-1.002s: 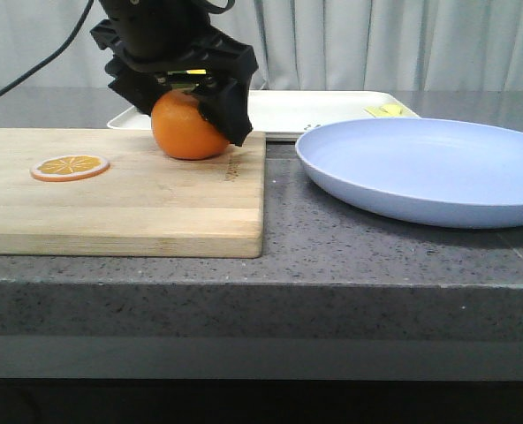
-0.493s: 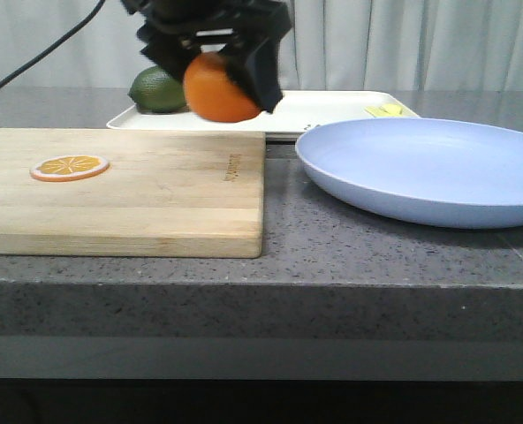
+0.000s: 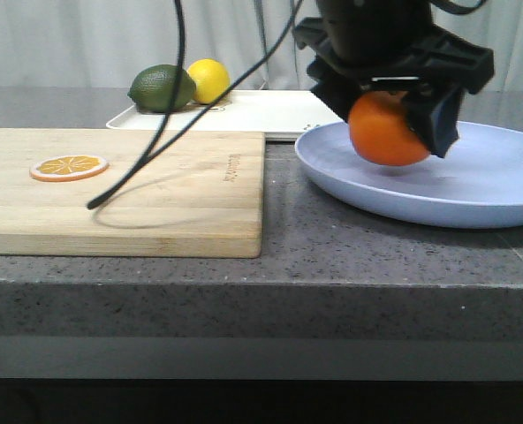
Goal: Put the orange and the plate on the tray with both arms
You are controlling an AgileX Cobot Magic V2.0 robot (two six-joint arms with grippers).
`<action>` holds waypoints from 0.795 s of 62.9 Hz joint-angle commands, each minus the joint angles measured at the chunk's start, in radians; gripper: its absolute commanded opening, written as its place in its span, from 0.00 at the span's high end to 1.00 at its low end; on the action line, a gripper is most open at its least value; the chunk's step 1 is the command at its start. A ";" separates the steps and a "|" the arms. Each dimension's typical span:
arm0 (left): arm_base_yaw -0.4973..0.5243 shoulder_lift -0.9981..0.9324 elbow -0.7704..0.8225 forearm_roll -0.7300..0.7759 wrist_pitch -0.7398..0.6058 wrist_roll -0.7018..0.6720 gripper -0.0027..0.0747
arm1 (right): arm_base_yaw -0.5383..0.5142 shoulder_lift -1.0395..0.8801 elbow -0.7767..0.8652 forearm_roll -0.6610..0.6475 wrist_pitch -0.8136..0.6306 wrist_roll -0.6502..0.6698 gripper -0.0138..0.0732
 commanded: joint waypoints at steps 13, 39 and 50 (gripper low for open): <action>-0.021 0.007 -0.117 -0.013 -0.044 -0.001 0.11 | -0.002 0.010 -0.036 0.000 -0.061 -0.007 0.09; -0.012 -0.139 -0.117 -0.011 0.076 -0.082 0.09 | -0.002 0.010 -0.036 0.000 -0.061 -0.007 0.09; 0.020 -0.291 -0.015 -0.011 0.114 -0.088 0.09 | -0.002 0.010 -0.036 0.000 -0.080 -0.007 0.09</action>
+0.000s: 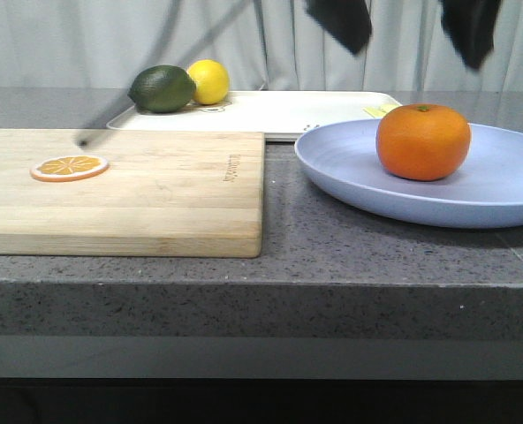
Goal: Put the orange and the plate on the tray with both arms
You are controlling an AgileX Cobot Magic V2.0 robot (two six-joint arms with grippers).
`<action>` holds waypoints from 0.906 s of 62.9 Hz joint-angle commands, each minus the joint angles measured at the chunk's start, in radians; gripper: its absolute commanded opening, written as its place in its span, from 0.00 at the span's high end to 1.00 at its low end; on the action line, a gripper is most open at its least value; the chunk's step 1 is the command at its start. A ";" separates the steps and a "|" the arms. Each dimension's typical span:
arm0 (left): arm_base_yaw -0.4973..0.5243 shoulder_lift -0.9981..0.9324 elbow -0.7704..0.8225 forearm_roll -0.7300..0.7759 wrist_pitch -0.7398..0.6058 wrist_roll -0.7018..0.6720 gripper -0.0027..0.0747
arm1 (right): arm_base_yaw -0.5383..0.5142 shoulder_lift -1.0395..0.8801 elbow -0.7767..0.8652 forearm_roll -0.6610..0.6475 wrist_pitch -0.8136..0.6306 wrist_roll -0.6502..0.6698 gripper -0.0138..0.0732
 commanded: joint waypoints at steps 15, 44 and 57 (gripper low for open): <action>0.109 -0.387 0.339 -0.031 -0.141 -0.018 0.09 | -0.002 0.010 -0.034 0.000 -0.115 -0.007 0.09; 0.394 -0.912 0.863 -0.077 -0.271 -0.018 0.09 | -0.002 0.010 -0.023 0.010 -0.064 0.018 0.09; 0.407 -1.108 1.038 -0.079 -0.271 -0.008 0.09 | -0.002 0.103 -0.074 0.010 0.023 0.058 0.09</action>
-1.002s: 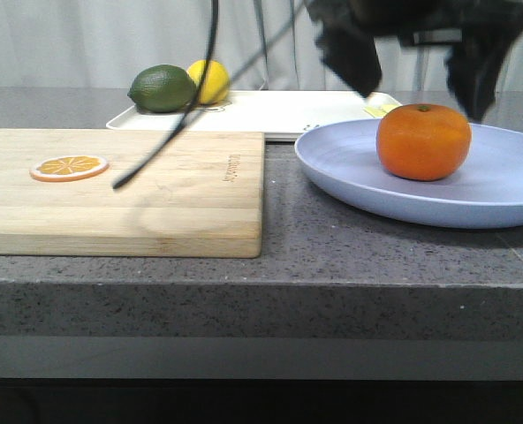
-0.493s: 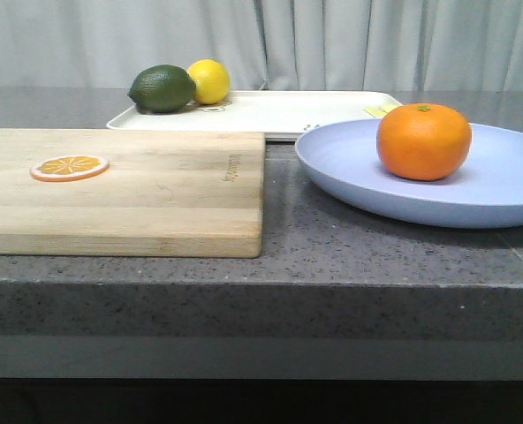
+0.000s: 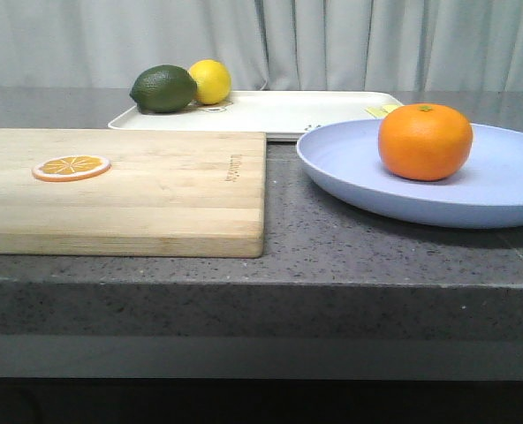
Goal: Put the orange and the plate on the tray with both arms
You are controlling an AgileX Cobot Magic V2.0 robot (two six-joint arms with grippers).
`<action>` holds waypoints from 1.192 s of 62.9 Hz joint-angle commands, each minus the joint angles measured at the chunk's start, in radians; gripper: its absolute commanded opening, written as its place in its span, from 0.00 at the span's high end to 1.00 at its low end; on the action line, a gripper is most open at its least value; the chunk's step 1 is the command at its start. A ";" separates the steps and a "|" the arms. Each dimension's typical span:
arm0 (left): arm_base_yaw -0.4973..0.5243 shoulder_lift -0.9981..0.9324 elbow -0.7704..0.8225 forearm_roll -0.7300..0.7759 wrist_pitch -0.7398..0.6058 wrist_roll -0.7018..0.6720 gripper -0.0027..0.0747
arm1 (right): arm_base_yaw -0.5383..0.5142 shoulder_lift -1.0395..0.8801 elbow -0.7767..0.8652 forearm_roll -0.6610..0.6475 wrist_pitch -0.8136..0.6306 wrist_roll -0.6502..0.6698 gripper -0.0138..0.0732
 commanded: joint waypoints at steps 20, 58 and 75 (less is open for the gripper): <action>0.003 -0.157 0.140 -0.016 -0.074 -0.001 0.10 | -0.002 0.318 -0.254 0.005 0.238 0.011 0.09; 0.003 -0.157 0.144 -0.003 -0.080 0.000 0.10 | -0.516 0.424 -0.323 0.405 0.427 -0.256 0.09; 0.003 -0.157 0.144 -0.003 -0.080 0.000 0.10 | -0.571 0.506 -0.177 0.764 0.358 -0.400 0.09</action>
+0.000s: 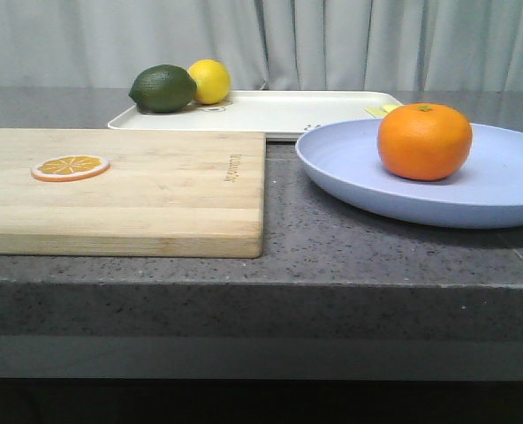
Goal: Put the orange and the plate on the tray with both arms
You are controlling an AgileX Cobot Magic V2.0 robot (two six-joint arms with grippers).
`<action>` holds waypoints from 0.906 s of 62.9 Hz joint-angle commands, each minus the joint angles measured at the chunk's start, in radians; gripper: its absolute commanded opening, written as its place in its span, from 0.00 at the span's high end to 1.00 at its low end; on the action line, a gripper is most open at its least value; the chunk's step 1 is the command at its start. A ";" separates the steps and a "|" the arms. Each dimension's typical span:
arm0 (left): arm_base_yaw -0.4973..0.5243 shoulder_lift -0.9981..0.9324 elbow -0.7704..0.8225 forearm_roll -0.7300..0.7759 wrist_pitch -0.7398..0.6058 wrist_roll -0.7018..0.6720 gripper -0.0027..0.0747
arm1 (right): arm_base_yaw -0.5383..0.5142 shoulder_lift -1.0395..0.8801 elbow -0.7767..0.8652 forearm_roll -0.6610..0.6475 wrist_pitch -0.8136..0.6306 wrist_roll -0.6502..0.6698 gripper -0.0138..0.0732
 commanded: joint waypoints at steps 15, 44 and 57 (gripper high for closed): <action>0.001 -0.004 -0.026 -0.001 -0.083 0.000 0.10 | -0.005 0.126 0.006 0.333 -0.061 -0.146 0.22; 0.001 -0.004 -0.026 -0.001 -0.083 0.000 0.10 | 0.068 0.265 0.000 0.353 -0.194 -0.168 0.31; 0.001 -0.004 -0.026 -0.001 -0.083 0.000 0.10 | 0.092 0.297 0.000 0.377 -0.220 -0.168 0.32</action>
